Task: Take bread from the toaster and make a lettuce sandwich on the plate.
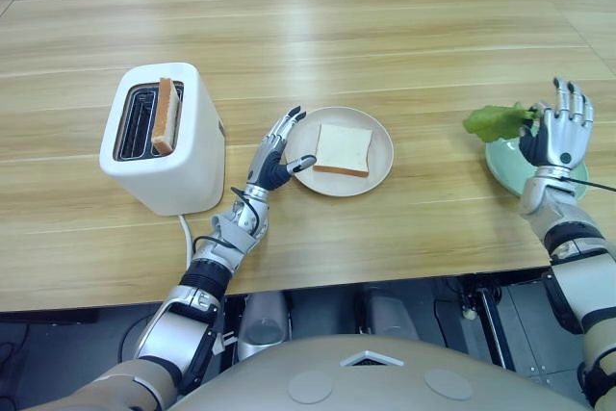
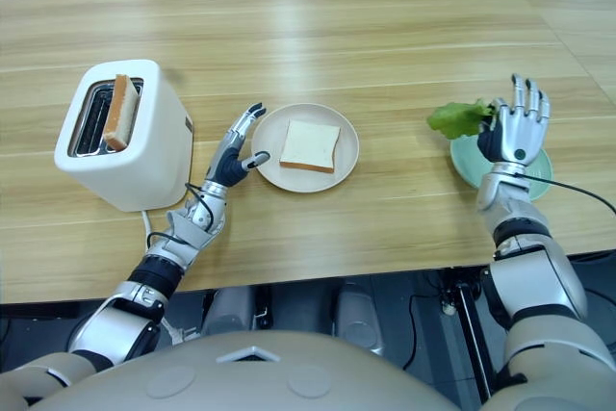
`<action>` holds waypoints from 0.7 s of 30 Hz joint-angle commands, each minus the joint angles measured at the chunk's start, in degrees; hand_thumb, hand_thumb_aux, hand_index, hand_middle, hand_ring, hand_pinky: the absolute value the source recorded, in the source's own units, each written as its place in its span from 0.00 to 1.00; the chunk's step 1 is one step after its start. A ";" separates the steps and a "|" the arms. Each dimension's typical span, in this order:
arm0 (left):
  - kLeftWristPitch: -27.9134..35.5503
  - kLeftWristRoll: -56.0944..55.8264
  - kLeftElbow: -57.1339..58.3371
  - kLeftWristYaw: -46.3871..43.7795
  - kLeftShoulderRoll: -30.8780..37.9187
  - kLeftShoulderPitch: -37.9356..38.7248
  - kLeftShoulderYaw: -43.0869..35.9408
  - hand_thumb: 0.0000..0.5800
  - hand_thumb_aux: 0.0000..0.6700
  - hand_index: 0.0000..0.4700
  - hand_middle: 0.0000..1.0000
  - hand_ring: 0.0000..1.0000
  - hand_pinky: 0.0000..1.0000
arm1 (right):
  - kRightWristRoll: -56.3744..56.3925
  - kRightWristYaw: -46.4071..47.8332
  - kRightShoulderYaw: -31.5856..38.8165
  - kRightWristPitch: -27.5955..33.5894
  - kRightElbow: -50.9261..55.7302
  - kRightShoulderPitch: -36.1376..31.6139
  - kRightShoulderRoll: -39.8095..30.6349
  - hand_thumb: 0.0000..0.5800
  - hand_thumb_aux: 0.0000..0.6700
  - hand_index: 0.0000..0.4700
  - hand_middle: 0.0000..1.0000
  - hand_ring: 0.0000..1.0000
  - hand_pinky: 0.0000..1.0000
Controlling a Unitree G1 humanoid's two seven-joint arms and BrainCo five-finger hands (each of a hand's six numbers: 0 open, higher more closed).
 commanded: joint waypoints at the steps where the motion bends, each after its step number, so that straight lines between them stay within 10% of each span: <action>1: -0.18 0.43 2.30 0.00 -0.14 -0.57 -0.54 0.00 0.00 0.00 0.00 0.00 0.00 | -1.29 -1.66 1.45 -2.24 -2.84 -0.77 2.09 1.00 1.00 0.98 0.00 0.00 0.00; 21: -1.16 1.78 8.49 2.13 -0.78 -4.44 -1.82 0.00 0.00 0.00 0.00 0.00 0.00 | -6.32 1.07 9.40 -7.68 -4.04 -7.31 19.44 1.00 1.00 0.98 0.00 0.00 0.00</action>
